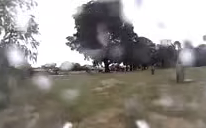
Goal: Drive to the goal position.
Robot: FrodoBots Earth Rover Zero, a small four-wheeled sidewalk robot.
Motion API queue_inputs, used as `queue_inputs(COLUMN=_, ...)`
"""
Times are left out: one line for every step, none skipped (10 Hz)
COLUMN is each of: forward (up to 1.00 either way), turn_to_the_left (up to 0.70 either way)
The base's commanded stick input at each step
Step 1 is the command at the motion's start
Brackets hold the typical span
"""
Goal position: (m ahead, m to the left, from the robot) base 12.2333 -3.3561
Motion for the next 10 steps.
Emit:
queue_inputs(forward=0.99, turn_to_the_left=0.41)
queue_inputs(forward=0.99, turn_to_the_left=0.41)
queue_inputs(forward=0.99, turn_to_the_left=0.41)
queue_inputs(forward=0.99, turn_to_the_left=0.15)
queue_inputs(forward=0.99, turn_to_the_left=0.05)
queue_inputs(forward=0.99, turn_to_the_left=0.01)
queue_inputs(forward=0.99, turn_to_the_left=0.01)
queue_inputs(forward=0.99, turn_to_the_left=0.01)
queue_inputs(forward=0.99, turn_to_the_left=0.01)
queue_inputs(forward=0.99, turn_to_the_left=0.01)
